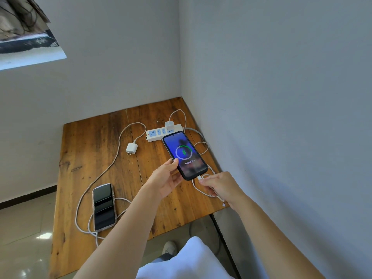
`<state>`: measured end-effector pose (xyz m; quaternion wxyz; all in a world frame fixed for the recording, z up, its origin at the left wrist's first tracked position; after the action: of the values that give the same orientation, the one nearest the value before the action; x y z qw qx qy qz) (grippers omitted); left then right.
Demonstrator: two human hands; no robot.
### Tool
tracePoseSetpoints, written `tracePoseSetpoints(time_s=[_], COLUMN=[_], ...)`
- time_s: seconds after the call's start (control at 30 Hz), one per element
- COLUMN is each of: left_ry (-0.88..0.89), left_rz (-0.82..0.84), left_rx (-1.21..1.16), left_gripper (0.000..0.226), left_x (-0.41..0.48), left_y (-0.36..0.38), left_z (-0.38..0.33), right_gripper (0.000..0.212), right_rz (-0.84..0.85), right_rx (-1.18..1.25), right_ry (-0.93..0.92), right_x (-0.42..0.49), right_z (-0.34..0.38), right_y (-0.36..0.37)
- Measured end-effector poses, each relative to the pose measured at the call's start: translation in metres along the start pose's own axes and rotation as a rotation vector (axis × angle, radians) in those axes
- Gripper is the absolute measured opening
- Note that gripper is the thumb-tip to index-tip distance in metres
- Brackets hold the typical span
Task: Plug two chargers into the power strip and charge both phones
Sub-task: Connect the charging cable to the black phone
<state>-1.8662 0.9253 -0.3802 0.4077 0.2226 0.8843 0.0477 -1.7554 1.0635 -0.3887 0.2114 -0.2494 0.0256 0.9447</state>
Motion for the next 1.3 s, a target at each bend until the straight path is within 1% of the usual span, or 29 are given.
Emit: tracePoseSetpoints(time_s=[0.2,0.33,0.53,0.63,0.73,0.83,1.3], left_ry=[-0.005,-0.009,-0.005,-0.006,-0.004,-0.006,-0.019], left_rz=[0.002,-0.011,-0.005,-0.003,0.019,0.028,0.008], left_rx=[0.011,0.010,0.017,0.018,0.023,0.018,0.047], left_gripper=[0.038,0.040,0.043,0.043,0.043,0.041,0.042], left_x=[-0.003,-0.004,-0.001,0.000,0.002,0.003,0.015], left_y=[0.000,-0.001,-0.002,-0.003,-0.004,-0.005,0.000], left_z=[-0.001,0.000,0.001,0.003,0.003,0.003,0.000], right_gripper=[0.035,0.036,0.035,0.031,0.019,0.012,0.014], right_rz=[0.011,0.003,0.003,0.012,0.018,0.021,0.021], right_rx=[-0.003,0.000,0.016,0.025,0.071,0.112,0.120], right_ry=[0.000,0.006,0.015,0.025,0.041,0.056,0.085], right_x=[-0.002,-0.003,-0.005,-0.006,-0.006,-0.005,0.005], right_z=[0.001,0.001,0.002,0.002,0.001,0.002,-0.001], right_y=[0.000,0.001,0.003,0.002,0.001,0.001,-0.004])
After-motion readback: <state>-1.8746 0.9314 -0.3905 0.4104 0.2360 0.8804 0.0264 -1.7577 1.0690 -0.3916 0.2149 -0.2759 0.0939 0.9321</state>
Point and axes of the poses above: each hand's wrist, its own x-axis towards the middle knuckle, its own y-axis out of the palm, z = x × y, the point moved 3 cm from there along x, towards the middle knuckle, and after that the axes turned 12 degrees about x, right-handed, at the moved point
